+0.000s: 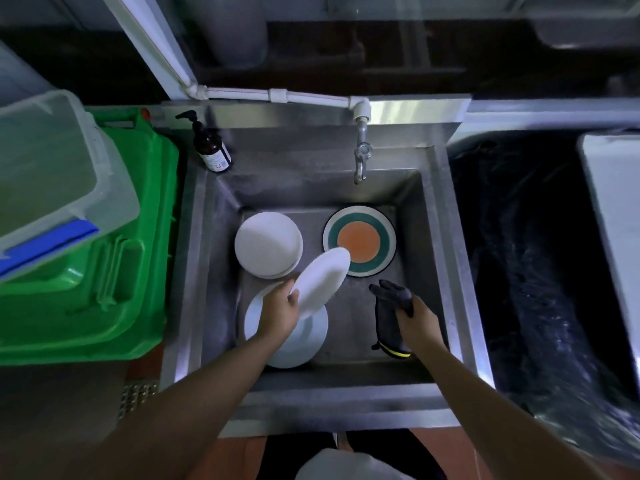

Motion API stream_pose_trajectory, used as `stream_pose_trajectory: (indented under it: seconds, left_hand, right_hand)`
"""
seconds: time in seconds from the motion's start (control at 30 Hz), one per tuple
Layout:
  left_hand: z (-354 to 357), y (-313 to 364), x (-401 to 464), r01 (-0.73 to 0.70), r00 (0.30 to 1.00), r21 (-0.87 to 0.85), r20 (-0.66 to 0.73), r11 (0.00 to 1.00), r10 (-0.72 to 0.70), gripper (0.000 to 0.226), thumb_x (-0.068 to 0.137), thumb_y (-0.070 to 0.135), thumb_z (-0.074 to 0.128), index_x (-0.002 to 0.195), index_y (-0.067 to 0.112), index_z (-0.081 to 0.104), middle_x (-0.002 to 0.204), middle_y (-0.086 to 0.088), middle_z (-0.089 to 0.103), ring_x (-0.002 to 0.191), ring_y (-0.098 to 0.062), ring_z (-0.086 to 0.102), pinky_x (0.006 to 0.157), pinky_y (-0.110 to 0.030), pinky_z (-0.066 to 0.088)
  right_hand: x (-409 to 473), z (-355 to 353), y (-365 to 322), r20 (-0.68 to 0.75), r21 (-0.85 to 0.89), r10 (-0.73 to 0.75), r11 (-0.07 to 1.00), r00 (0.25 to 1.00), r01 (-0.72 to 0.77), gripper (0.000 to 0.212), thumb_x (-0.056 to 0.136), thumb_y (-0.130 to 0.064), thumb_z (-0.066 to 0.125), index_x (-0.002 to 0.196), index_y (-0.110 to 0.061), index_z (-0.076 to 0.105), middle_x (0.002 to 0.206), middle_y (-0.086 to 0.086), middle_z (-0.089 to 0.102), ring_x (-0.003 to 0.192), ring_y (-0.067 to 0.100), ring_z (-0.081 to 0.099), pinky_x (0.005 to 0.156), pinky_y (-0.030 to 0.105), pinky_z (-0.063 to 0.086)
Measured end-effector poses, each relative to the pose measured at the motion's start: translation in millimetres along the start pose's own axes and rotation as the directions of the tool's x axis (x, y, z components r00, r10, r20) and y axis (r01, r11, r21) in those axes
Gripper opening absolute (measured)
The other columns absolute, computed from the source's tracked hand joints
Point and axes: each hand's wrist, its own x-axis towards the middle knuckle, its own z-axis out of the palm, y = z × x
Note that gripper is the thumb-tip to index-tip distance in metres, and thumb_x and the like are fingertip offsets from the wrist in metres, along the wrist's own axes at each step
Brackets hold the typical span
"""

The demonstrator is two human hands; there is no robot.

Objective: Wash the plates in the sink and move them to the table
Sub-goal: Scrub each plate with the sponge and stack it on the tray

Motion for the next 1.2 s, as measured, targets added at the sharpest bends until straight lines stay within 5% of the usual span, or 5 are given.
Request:
stream_pose_trajectory:
  seconds: [0.4,0.67,0.93,1.07,1.2]
  left_hand:
    - [44,64,-83,-0.172,0.984,0.066,-0.035,0.983,0.175,0.040,0.104,0.009,0.049,0.139,0.022,0.061,0.116,-0.005,0.072,0.102,-0.026,0.065,0.084,-0.033,0.049]
    - [50,106,-110,0.121,0.993,-0.166,0.004,0.979,-0.122,0.046,0.102,0.017,0.047,0.146,0.029,0.053,0.127,-0.006,0.068,0.113,-0.030,0.060,0.088,-0.035,0.049]
    - [45,144,-129,0.369,0.929,-0.698,0.265,0.614,-0.257,0.026,0.101,0.039,0.047,0.122,0.038,0.062,0.121,0.000,0.072,0.111,-0.029,0.068,0.093,-0.058,0.056]
    - [28,143,-119,0.348,0.937,-0.738,0.261,0.578,-0.231,0.041,0.103,0.051,0.044,0.130,0.026,0.063,0.130,-0.007,0.070,0.119,-0.024,0.067,0.106,-0.052,0.051]
    - [2,142,-117,0.340,0.940,-0.765,0.282,0.547,-0.191,0.042,0.110,0.043,0.036,0.134,0.020,0.061,0.129,-0.003,0.071,0.119,-0.018,0.067,0.104,-0.040,0.052]
  right_hand:
    - [-36,-76,38,-0.065,0.001,-0.111,0.994,0.992,0.111,0.037,0.098,-0.014,0.051,0.135,-0.013,0.056,0.121,0.013,0.068,0.109,0.035,0.063,0.077,0.031,0.043]
    - [-53,-104,33,-0.111,-0.008,-0.266,0.964,0.957,0.267,0.025,0.098,-0.024,0.055,0.122,-0.022,0.063,0.098,0.000,0.068,0.087,0.020,0.062,0.067,0.028,0.044]
    - [-74,-83,-19,-0.060,-0.161,-0.601,0.794,0.797,0.586,0.050,0.095,-0.033,0.064,0.142,-0.023,0.053,0.116,0.009,0.056,0.099,0.030,0.058,0.087,0.038,0.050]
    - [-83,-53,-20,0.032,-0.551,-0.812,0.472,0.582,0.688,0.059,0.089,-0.059,0.052,0.142,-0.033,0.053,0.147,0.013,0.045,0.131,0.041,0.044,0.104,0.056,0.043]
    - [-83,-41,-28,0.038,-0.451,-0.883,0.402,0.468,0.796,0.059,0.098,-0.053,0.055,0.152,-0.031,0.044,0.168,0.009,0.018,0.152,0.037,0.023,0.116,0.059,0.033]
